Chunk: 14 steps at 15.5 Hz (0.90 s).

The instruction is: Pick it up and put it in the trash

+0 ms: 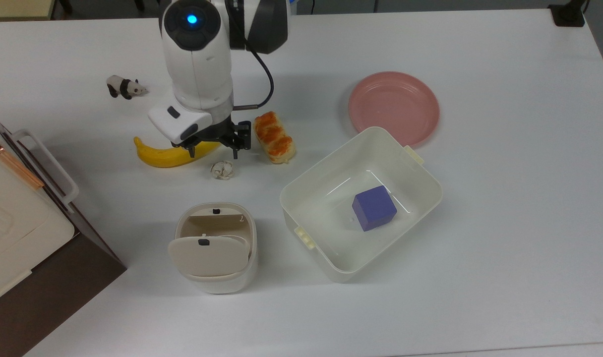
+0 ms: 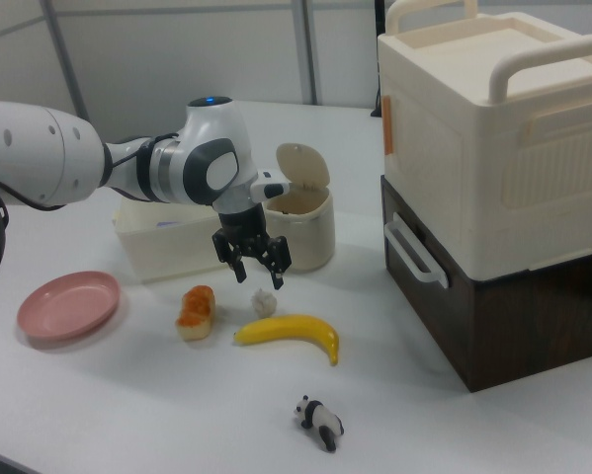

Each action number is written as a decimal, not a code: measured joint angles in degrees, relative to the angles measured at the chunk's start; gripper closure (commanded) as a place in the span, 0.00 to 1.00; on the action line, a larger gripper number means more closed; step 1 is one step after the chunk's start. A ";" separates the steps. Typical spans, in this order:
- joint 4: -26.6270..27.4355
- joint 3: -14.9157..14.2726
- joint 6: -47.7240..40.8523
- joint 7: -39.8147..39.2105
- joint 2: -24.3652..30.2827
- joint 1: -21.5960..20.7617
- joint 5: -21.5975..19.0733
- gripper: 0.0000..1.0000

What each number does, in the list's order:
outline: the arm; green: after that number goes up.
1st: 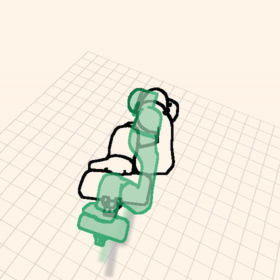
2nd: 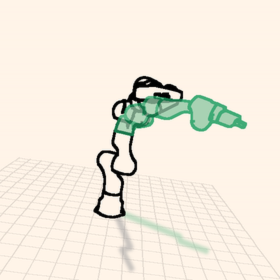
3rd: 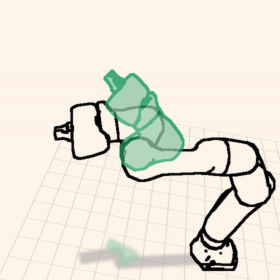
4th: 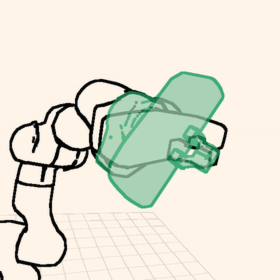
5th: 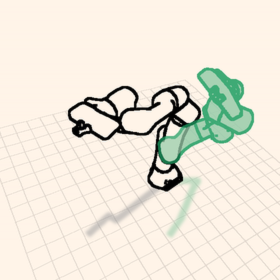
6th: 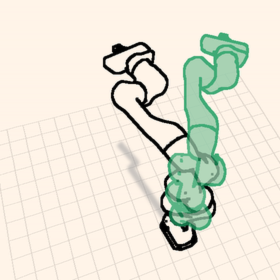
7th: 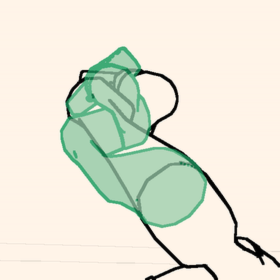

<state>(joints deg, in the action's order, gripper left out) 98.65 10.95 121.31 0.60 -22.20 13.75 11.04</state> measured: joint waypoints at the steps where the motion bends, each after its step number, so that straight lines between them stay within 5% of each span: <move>1: -0.31 0.01 0.00 0.03 -0.32 -0.39 0.17 0.13; 10: -0.62 0.02 0.00 1.29 -3.87 -2.08 4.15 0.24; 14: -1.24 0.02 0.00 1.95 -4.84 -2.08 5.17 0.61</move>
<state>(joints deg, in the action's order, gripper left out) 97.41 10.97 121.32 2.55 -27.04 11.67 16.20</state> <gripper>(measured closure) 0.352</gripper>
